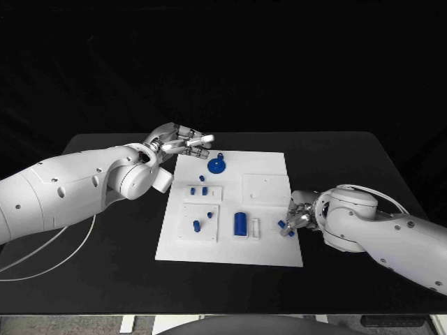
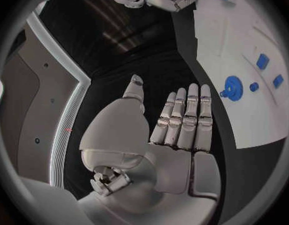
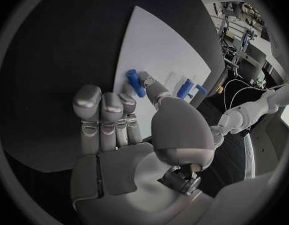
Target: Assemble the parts on the task board
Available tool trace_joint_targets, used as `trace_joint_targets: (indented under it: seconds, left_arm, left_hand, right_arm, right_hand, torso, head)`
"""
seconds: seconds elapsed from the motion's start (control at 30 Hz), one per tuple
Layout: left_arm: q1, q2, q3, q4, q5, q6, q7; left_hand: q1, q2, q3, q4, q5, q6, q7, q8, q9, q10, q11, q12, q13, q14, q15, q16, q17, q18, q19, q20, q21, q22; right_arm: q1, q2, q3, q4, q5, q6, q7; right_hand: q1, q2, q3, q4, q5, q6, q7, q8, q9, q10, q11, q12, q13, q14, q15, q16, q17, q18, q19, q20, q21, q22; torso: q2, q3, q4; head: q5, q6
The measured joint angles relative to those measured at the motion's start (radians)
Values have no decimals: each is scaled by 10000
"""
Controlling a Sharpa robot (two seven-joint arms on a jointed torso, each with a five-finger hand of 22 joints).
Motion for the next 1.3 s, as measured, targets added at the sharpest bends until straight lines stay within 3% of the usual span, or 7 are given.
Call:
trace_joint_targets:
  seconds: [0.13, 0.27, 0.37, 0.47, 0.6, 1.17, 1.3]
  left_arm:
    - [0, 0, 0, 0, 0, 5, -15]
    - [0, 2, 0, 1, -1, 10, -24]
    - [0, 1, 0, 4, -1, 14, -29]
    - [0, -3, 0, 7, -1, 19, -32]
    - [0, -9, 0, 10, 0, 26, -35]
    - [0, -27, 0, 17, 3, 35, -39]
    - [0, -31, 0, 20, 3, 36, -41]
  left_hand:
    - [-29, -29, -9, 14, 0, -95, 14, 0, 0, -36, 36, 0, 0, 0, 0, 0, 0, 0, 0, 0, 0, 0]
    - [-40, -40, -9, 14, 0, -95, 14, 0, 0, -36, 36, 0, 0, 0, 0, 0, -1, 0, 0, 0, 0, 1]
    - [-40, -40, -9, 14, 0, -95, 14, 0, 0, -36, 36, 0, 0, 0, 0, 0, -1, 0, 0, 0, 0, 1]
    - [-40, -40, 26, 48, 0, -95, 14, 0, 0, -36, 36, 0, 0, 0, 0, 0, -1, 0, 0, 0, 0, 1]
    - [-40, -40, 26, 48, 0, -95, 14, 0, 0, -36, 36, 0, 0, 0, 0, 0, 0, 0, 0, 0, 0, 2]
    - [-40, -39, 2, 72, 0, -128, 48, 0, -1, -36, 36, 0, 0, 0, 0, 0, 8, 0, 0, 0, 0, 2]
    - [-40, -39, 2, 72, 0, -128, 48, 0, -1, -36, 36, 0, 0, 0, 0, 0, 8, 0, 0, 0, 0, 3]
  right_arm:
    - [5, 44, -8, -3, -44, -1, 19]
    - [5, 77, -20, 21, -53, -1, 38]
    - [-3, 109, -34, 41, -13, -6, 59]
    - [-3, 109, -35, 37, 52, -38, 60]
    - [-2, 98, -35, 35, 200, -113, 57]
    - [-154, 28, -140, 330, 1800, -1556, 11]
    - [-190, -15, -124, 460, 2117, -1823, 16]
  right_hand:
    - [-3, -4, 88, 164, 546, -34, 24, 0, 45, -36, 35, 0, -21, -34, 33, 0, 0, 0, 0, 0, 0, 0]
    - [-71, -72, 424, 69, 1659, -93, 72, 1, 66, -77, 32, -1, -33, -36, 35, 0, 0, 0, 0, 0, 0, 8]
    - [-659, -66, 902, -32, 3420, -187, 161, 4, 444, -183, -1, -1, -33, -53, 52, 0, 10, 0, 0, 0, 38, 8]
    - [-1187, -43, 1527, -257, 4197, -202, 175, 17, 499, -199, 15, -1, -25, -54, 52, 32, 42, 0, 0, -1, 200, 8]
    - [-1598, 87, 2034, -759, 4217, -222, 195, 17, 499, -191, 8, 65, 19, -58, 58, 32, 58, -4, -28, -29, 351, 7]
    - [-1755, 140, 2324, -780, 3932, -268, 244, -62, 244, -183, -5, 190, 138, -67, -6, 138, 79, -8, -37, -38, 506, 6]
    - [-1789, 105, 2408, -260, 3786, -256, 260, 9, -1398, -182, -4, 190, 154, -62, -10, 138, 44, -8, -37, -38, 506, 5]
  torso:
    - [0, -2, -1]
    - [1, -3, -5]
    - [1, -5, -7]
    - [1, -7, -12]
    - [1, -7, -13]
    - [9, 2, -5]
    - [9, 2, -12]
  head:
    - [6, -1]
    - [9, -8]
    - [13, -11]
    - [18, -19]
    - [23, -23]
    - [71, -16]
    - [76, -29]
